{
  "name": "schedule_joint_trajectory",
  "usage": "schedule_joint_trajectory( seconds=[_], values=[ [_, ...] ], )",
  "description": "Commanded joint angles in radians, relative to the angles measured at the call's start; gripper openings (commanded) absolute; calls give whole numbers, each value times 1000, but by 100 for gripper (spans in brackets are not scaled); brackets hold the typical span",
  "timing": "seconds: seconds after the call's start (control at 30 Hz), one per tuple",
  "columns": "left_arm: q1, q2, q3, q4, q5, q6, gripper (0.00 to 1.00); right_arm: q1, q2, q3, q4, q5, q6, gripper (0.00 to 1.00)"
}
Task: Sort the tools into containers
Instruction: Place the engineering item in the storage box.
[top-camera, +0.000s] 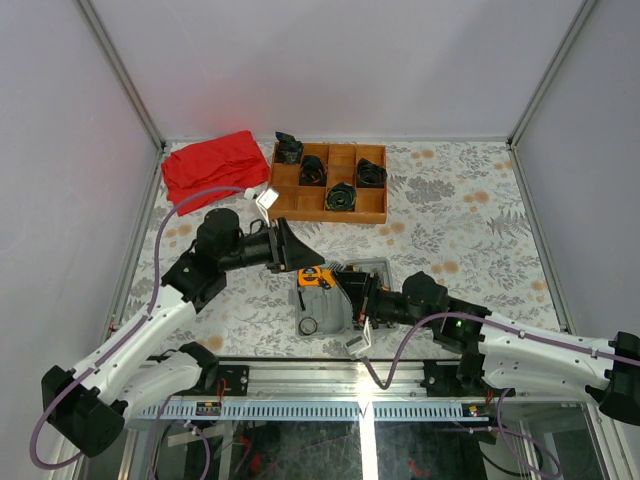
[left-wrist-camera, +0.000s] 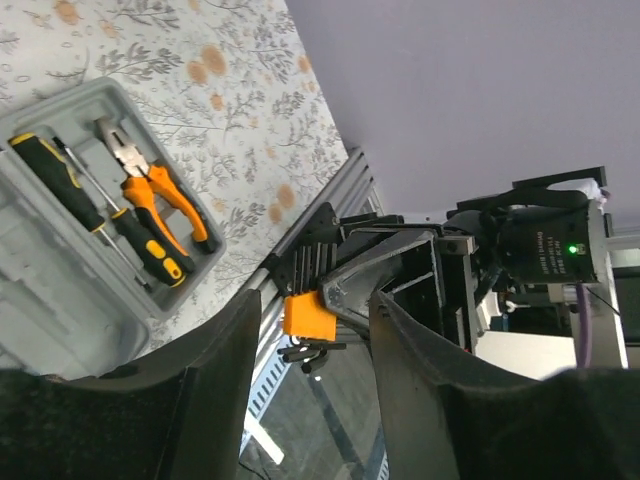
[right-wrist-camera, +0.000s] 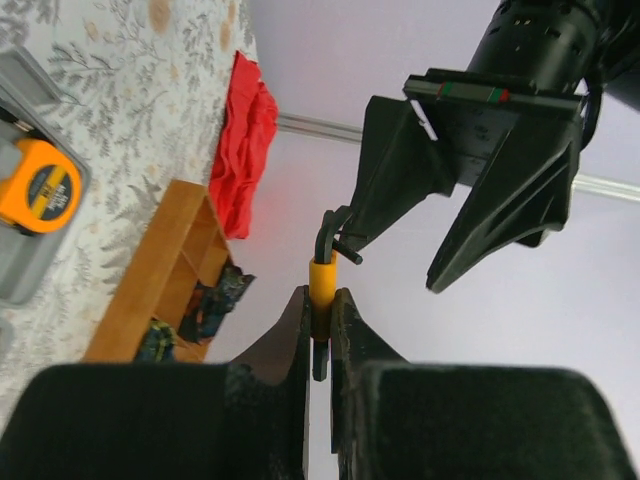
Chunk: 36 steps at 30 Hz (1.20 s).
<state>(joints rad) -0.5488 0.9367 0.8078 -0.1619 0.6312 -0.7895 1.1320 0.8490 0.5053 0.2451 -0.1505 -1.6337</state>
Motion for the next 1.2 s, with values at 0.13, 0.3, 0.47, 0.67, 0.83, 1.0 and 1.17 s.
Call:
schedule_joint_trajectory(
  seconds=[0.13, 0.3, 0.47, 0.67, 0.83, 1.0, 1.17],
  values=[
    [1, 2, -17, 216, 94, -95, 43, -1, 13, 116, 51, -6, -228, 0],
    [1, 9, -9, 222, 108, -93, 38, -1, 6, 144, 32, -15, -267, 0],
    [1, 7, -18, 268, 124, -125, 30, 0, 0, 154, 22, -17, -268, 0],
    [0, 2, -22, 301, 138, -148, 14, -1, 4, 153, 29, -15, -267, 0],
    [1, 0, -29, 306, 154, -152, 2, -1, 5, 148, 67, -12, -256, 2],
    [1, -5, -34, 305, 147, -155, 0, -1, 0, 131, 90, -7, -235, 9],
    [1, -3, -33, 308, 136, -158, 0, -1, -30, 103, 103, 0, -194, 27]
  ],
)
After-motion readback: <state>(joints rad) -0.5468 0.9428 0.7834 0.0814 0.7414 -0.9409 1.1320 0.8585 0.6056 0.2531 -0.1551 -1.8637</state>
